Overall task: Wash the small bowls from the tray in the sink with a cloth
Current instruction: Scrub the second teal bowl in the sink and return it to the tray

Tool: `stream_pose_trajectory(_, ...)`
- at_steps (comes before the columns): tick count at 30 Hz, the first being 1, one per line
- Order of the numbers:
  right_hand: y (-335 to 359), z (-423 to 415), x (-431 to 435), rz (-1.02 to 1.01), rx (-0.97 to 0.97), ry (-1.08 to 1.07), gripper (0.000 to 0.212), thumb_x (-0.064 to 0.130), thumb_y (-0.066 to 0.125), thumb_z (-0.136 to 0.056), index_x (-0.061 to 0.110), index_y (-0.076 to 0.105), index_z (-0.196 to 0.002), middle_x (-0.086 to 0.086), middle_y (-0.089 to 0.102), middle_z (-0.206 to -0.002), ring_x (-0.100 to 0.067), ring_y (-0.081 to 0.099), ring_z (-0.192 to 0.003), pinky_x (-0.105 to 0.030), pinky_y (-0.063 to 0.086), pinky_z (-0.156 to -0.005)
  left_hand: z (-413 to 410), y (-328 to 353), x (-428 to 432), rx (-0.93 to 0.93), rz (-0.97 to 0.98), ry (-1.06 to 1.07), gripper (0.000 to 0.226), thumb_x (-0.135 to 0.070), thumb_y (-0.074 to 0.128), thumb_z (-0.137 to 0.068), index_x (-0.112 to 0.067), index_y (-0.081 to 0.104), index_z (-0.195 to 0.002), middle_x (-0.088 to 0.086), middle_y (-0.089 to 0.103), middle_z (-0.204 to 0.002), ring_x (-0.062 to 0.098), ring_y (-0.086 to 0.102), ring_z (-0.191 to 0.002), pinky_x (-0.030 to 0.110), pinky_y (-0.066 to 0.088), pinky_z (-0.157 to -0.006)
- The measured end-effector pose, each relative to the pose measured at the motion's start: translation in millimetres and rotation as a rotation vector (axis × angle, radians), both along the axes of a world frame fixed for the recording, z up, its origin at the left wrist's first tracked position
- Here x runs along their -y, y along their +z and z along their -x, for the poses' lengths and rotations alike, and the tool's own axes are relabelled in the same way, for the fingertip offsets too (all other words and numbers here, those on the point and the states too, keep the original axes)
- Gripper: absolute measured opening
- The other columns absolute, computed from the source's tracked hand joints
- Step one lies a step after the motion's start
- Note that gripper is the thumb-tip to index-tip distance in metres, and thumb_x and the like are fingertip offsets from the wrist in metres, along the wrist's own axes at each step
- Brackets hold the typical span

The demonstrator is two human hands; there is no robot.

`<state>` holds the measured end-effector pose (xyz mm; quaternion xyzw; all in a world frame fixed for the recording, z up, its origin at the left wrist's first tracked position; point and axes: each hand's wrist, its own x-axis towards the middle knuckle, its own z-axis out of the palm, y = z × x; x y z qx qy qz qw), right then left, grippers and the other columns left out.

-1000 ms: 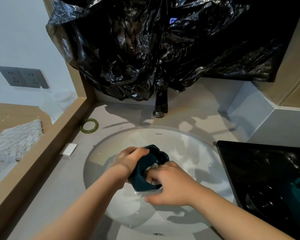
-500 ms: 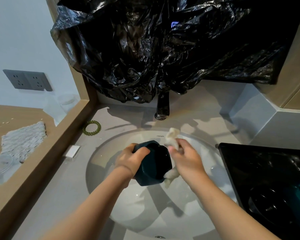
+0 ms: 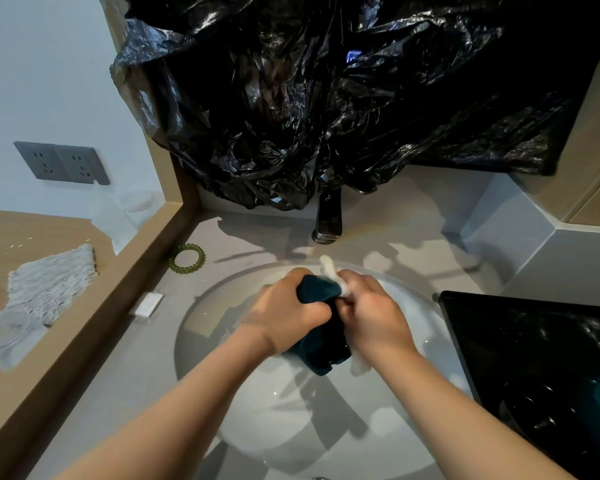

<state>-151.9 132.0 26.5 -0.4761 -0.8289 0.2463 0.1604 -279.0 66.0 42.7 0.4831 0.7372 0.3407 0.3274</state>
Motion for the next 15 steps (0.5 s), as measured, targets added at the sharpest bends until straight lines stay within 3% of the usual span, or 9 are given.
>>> stream_pose_trajectory(3, -10, 5, 8, 0.148, -0.162, -0.209, 0.021, 0.02, 0.044, -0.09, 0.021, 0.052, -0.109, -0.007, 0.059, -0.093, -0.029, 0.055, -0.089, -0.034, 0.043, -0.073, -12, -5, 6, 0.019, -0.059, 0.102, 0.043, -0.041, 0.052, -0.062, -0.03, 0.054, -0.103, -0.011, 0.062, -0.082, 0.008, 0.058, -0.079, 0.02, 0.043, -0.061)
stream_pose_trajectory(6, -16, 4, 10, 0.321, -0.23, -0.318, 0.013, 0.017, 0.043, -0.089, 0.016, 0.055, -0.094, -0.003, 0.057, -0.078, -0.017, 0.053, -0.07, -0.028, 0.042, -0.058, -17, -13, 10, 0.079, -0.07, 0.204, 0.025, -0.028, 0.059, -0.078, -0.031, 0.054, -0.102, -0.014, 0.059, -0.078, 0.002, 0.053, -0.073, 0.015, 0.039, -0.058)
stream_pose_trajectory(8, -24, 3, 17, 0.553, -0.327, -0.396, 0.013, 0.016, 0.048, -0.088, 0.015, 0.058, -0.096, -0.004, 0.063, -0.084, -0.017, 0.058, -0.072, -0.029, 0.05, -0.064, -17, -16, 12, 0.166, -0.086, 0.279, 0.03, -0.025, 0.059, -0.077, -0.032, 0.054, -0.106, -0.013, 0.06, -0.082, 0.003, 0.054, -0.076, 0.02, 0.045, -0.065)
stream_pose_trajectory(10, -30, 5, 25, 0.842, -0.48, -0.451, 0.013, 0.012, 0.054, -0.085, 0.014, 0.061, -0.096, -0.01, 0.07, -0.088, -0.026, 0.067, -0.079, -0.041, 0.059, -0.074, -13, -16, 10, 0.173, -0.117, 0.28, 0.036, -0.024, 0.06, -0.076, -0.032, 0.053, -0.11, -0.012, 0.063, -0.088, 0.005, 0.056, -0.082, 0.025, 0.047, -0.07)
stream_pose_trajectory(11, -29, 7, 26, 0.883, -0.526, -0.461, 0.013, 0.011, 0.055, -0.084, 0.014, 0.062, -0.094, -0.011, 0.071, -0.086, -0.027, 0.068, -0.079, -0.042, 0.059, -0.073, -11, -14, 9, 0.151, -0.124, 0.244, 0.036, -0.023, 0.06, -0.076, -0.032, 0.053, -0.11, -0.011, 0.064, -0.091, 0.005, 0.057, -0.083, 0.023, 0.045, -0.069)
stream_pose_trajectory(13, -25, 8, 21, 0.758, -0.564, -0.489, 0.009, 0.013, 0.056, -0.085, 0.015, 0.062, -0.091, -0.007, 0.069, -0.081, -0.023, 0.066, -0.074, -0.033, 0.057, -0.067, -5, -9, 6, 0.117, -0.098, 0.146, 0.038, -0.028, 0.061, -0.071, -0.035, 0.051, -0.108, -0.009, 0.064, -0.091, 0.008, 0.059, -0.084, 0.02, 0.044, -0.066)
stream_pose_trajectory(15, -13, 7, 13, 0.462, -0.472, -0.443, 0.006, 0.013, 0.055, -0.086, 0.018, 0.057, -0.084, 0.001, 0.061, -0.075, -0.012, 0.056, -0.067, -0.023, 0.046, -0.058, -1, -3, 2, 0.031, -0.046, 0.019, 0.044, -0.036, 0.055, -0.06, -0.035, 0.052, -0.104, -0.007, 0.064, -0.087, 0.012, 0.06, -0.082, 0.02, 0.044, -0.063)
